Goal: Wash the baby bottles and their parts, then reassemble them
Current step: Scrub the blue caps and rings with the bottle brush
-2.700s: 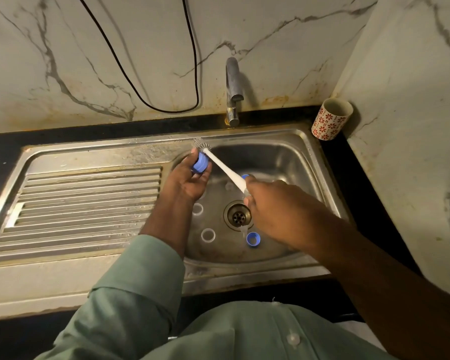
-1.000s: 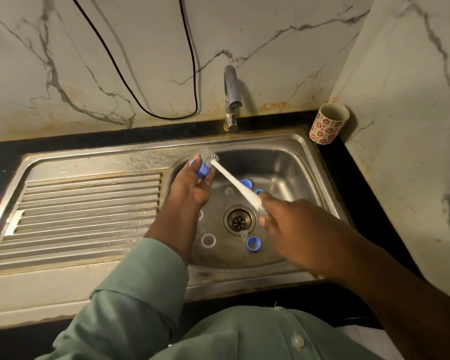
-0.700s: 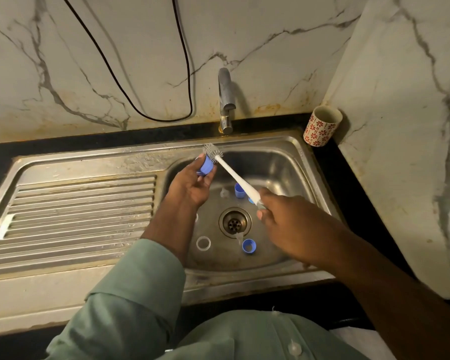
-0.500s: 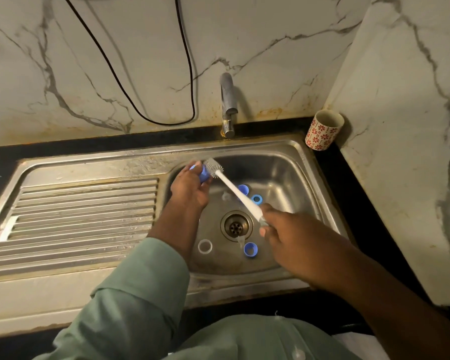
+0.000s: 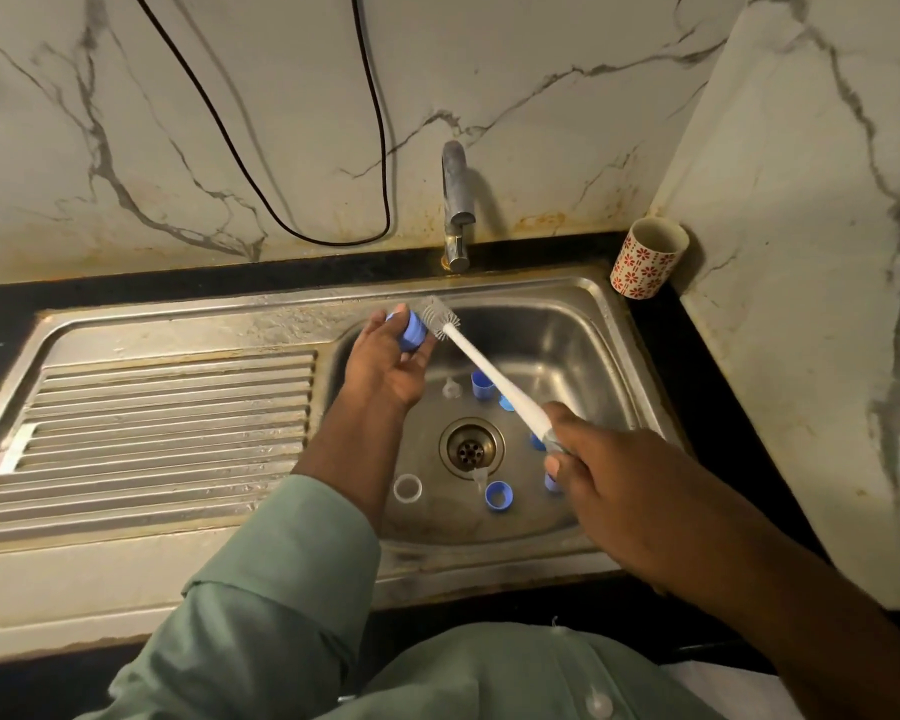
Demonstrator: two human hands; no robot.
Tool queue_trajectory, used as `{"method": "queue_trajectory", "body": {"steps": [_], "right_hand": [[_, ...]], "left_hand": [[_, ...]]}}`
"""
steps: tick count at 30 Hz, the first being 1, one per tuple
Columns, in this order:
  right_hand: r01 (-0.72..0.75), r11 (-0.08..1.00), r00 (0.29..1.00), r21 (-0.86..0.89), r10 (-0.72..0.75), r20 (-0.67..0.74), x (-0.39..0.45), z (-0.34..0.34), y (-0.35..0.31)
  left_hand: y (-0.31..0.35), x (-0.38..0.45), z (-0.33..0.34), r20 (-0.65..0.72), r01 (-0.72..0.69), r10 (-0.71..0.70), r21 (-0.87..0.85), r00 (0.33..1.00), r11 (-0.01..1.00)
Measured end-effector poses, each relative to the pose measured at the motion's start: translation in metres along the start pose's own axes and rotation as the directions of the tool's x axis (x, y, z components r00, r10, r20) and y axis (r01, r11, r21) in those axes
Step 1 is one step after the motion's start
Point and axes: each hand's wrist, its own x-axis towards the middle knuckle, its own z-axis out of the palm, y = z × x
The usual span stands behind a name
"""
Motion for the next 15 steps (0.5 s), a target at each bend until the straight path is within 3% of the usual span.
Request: {"method": "queue_trajectory", "body": {"steps": [2,6,9,15], "right_hand": [[-0.03,1.0,1.0,0.007,0.03,-0.003,0.008,-0.001,0.0],[0.002,1.0,1.0,-0.027,-0.002,0.011,0.002,-0.001,0.002],[-0.035,0.999,0.998,-0.028,0.036,0.045,0.01,-0.001,-0.001],[0.02,0.977,1.0,-0.212,-0.024,-0.014,0.0,0.002,-0.006]], "left_hand": [[-0.004,-0.006,0.005,0.048,0.037,-0.039,0.037,0.998,0.999],[-0.004,-0.004,0.007,-0.064,-0.004,0.001,-0.052,0.998,0.999],[-0.007,-0.006,0.005,-0.016,0.004,-0.004,0.013,1.0,1.0],[-0.009,-0.002,0.004,-0.065,-0.054,0.047,-0.106,0.997,0.993]]}}
